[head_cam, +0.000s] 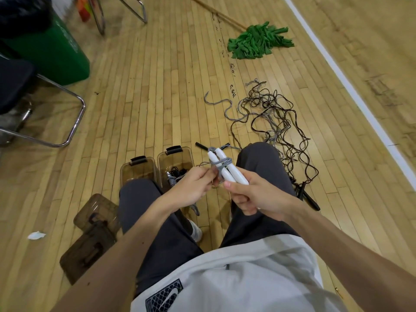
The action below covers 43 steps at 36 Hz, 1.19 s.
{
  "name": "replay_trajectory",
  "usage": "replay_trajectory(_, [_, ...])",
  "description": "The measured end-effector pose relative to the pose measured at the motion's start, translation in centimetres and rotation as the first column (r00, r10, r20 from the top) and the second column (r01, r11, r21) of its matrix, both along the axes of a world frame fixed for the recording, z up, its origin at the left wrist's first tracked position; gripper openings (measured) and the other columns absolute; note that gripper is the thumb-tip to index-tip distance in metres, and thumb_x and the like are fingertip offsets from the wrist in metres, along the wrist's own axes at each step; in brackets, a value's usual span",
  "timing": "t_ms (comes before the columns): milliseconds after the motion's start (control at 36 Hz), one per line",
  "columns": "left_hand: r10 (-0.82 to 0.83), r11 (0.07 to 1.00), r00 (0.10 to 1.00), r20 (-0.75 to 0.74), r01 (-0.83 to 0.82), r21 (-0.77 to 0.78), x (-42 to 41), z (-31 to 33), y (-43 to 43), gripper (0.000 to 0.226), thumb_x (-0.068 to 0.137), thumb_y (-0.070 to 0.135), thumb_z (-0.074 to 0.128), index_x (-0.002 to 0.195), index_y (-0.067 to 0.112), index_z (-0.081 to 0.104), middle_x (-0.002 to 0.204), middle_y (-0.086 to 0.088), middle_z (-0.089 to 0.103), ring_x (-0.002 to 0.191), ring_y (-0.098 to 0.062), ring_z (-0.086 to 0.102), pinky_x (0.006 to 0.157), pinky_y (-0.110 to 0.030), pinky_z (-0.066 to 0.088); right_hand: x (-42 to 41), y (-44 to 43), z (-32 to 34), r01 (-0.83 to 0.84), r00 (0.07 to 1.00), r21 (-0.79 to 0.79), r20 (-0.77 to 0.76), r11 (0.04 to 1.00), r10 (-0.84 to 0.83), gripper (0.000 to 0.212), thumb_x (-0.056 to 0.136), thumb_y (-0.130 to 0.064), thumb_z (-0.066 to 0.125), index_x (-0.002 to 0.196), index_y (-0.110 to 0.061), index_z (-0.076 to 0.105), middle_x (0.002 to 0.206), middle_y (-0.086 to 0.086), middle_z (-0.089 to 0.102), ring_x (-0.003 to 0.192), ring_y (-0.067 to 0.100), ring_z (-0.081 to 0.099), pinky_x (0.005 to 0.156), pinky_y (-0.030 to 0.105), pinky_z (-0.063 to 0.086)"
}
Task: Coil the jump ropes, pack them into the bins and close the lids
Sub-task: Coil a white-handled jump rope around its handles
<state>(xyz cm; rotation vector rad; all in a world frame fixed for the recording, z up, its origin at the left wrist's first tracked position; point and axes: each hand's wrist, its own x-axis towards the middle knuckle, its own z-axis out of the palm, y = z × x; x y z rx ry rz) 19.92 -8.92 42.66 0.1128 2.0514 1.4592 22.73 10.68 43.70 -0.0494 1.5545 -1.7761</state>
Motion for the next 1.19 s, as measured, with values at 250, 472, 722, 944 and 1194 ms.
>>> replay_trajectory(250, [-0.076, 0.991, 0.988, -0.134, 0.06, -0.121, 1.2, -0.4, -0.5, 0.044, 0.109, 0.036, 0.032, 0.094, 0.009, 0.064, 0.059, 0.006, 0.033, 0.05, -0.01, 0.029, 0.05, -0.026, 0.028, -0.4, -0.1, -0.9, 0.032, 0.999, 0.062, 0.01, 0.998, -0.033, 0.012, 0.104, -0.029, 0.055, 0.106, -0.019, 0.061, 0.063, -0.004, 0.035, 0.049, 0.009, 0.026, 0.045, 0.021, 0.025])
replay_trajectory(472, [-0.179, 0.953, 0.961, -0.21, 0.117, -0.278, 2.0, -0.2, -0.8, 0.031, 0.106, 0.034, 0.042, 0.088, 0.018, 0.061, 0.065, 0.009, 0.043, 0.058, -0.009, 0.041, 0.06, -0.031, 0.036, -0.9, -0.1, -1.4, 0.077, 0.997, 0.128, 0.019, 0.989, -0.081, 0.016, 0.103, -0.028, 0.056, 0.093, -0.016, 0.06, 0.063, -0.002, 0.036, 0.048, 0.009, 0.026, 0.046, 0.022, 0.023])
replay_trajectory(722, [-0.337, 0.848, 0.889, -0.311, 0.143, -0.511, 2.2, 0.4, -1.6, 0.026, 0.105, 0.034, 0.047, 0.084, 0.02, 0.053, 0.066, 0.006, 0.051, 0.056, -0.01, 0.043, 0.055, -0.03, 0.033, -1.4, 0.0, -1.9, 0.03, 0.999, 0.208, 0.012, 0.978, -0.033, 0.021, 0.103, -0.028, 0.057, 0.097, -0.008, 0.053, 0.061, -0.001, 0.045, 0.046, 0.012, 0.034, 0.042, 0.023, 0.032])
replay_trajectory(944, [-0.651, 0.61, 0.698, -0.298, 0.247, -0.753, 1.7, 3.1, -2.3, 0.02, 0.104, 0.038, 0.046, 0.089, 0.025, 0.052, 0.078, 0.014, 0.04, 0.082, -0.008, 0.042, 0.072, -0.028, 0.036, -1.1, 0.1, -2.0, -0.256, 0.967, 0.311, 0.094, 0.915, 0.239, 0.026, 0.102, -0.032, 0.058, 0.097, -0.007, 0.054, 0.062, 0.003, 0.052, 0.043, 0.013, 0.044, 0.042, 0.026, 0.042])
replay_trajectory(1194, [-0.743, 0.574, 0.598, -0.302, 0.336, -0.747, 0.9, 4.7, -2.8, 0.024, 0.098, 0.044, 0.055, 0.102, 0.027, 0.073, 0.093, 0.011, 0.059, 0.092, -0.007, 0.048, 0.081, -0.035, 0.047, -0.6, -0.6, -1.5, -0.456, 0.89, 0.32, 0.139, 0.83, 0.435, 0.031, 0.101, -0.037, 0.06, 0.098, -0.007, 0.054, 0.063, 0.004, 0.054, 0.045, 0.014, 0.046, 0.047, 0.028, 0.043])
